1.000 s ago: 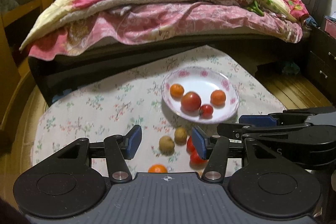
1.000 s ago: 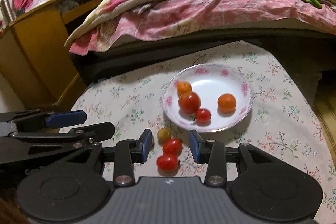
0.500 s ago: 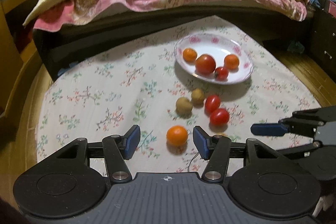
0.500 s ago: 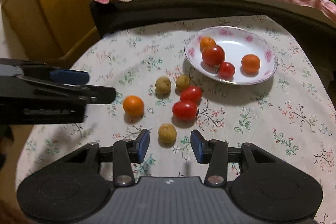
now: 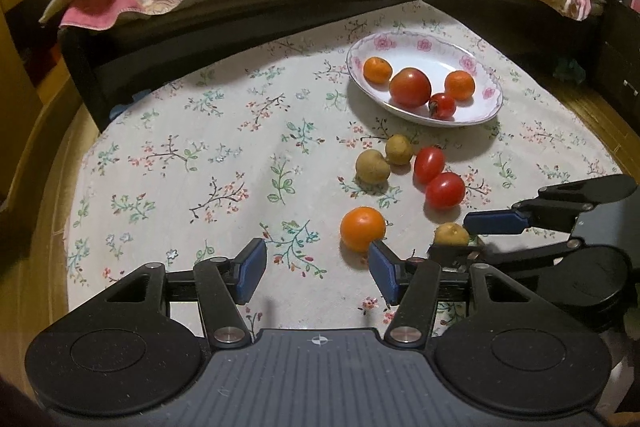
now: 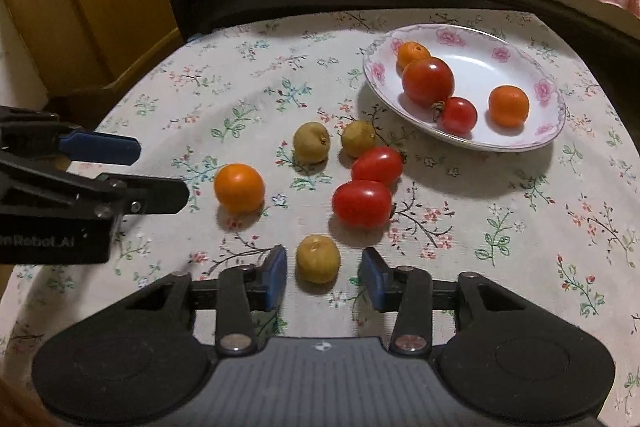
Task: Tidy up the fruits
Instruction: 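Grasp a tangerine with the left tool while the right tool grasps a brown kiwi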
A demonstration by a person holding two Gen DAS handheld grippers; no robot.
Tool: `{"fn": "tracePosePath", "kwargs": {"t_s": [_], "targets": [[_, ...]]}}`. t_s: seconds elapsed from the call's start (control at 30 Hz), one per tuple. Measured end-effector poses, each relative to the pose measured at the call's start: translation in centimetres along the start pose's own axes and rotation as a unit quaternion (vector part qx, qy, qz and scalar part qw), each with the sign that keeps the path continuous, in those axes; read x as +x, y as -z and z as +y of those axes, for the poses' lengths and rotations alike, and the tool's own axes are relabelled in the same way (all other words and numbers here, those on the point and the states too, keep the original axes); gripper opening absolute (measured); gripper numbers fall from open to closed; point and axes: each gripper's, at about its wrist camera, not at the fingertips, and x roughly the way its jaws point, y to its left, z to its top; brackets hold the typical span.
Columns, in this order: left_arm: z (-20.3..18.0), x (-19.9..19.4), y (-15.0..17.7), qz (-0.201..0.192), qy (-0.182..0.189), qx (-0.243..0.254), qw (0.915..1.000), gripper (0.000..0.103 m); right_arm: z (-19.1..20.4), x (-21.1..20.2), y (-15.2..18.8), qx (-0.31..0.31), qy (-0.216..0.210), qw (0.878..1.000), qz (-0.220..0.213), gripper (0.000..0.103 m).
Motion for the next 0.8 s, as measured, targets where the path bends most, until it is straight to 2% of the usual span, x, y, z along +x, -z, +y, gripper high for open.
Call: {"fn": "tracePosePath", "kwargs": {"t_s": [0.1, 0.37, 0.6, 0.73, 0.8], "targets": [[-0.1, 0.7, 0.0, 0.004, 0.005, 0.002, 1.0, 0.064, -0.2, -0.4, -0.1, -0.003, -0.009, 1.0, 0.006, 0.028], [-2.0, 2.7, -0.3, 0.003, 0.019, 0.032, 0.9993, 0.063, -1.9, -1.2, 0.2, 0.008, -0.016, 1.0, 0.023, 0.028], [-2.5, 5.0, -0.3, 0.022, 0.018, 0.027, 0.9992, 0.048, -3.2, -1.5, -0.1, 0.031, -0.022, 0.999, 0.031, 0.028], [-2.6, 4.9, -0.3, 0.019, 0.02, 0.023, 0.9994, 0.04, -3.6, -1.5, 0.3, 0.033, -0.024, 0.998, 0.039, 0.028], [-2.8, 5.0, -0.5, 0.016, 0.014, 0.02, 0.9996, 0.04, -3.7, -1.6, 0.6, 0.034, -0.022, 0.998, 0.04, 0.028]]}}
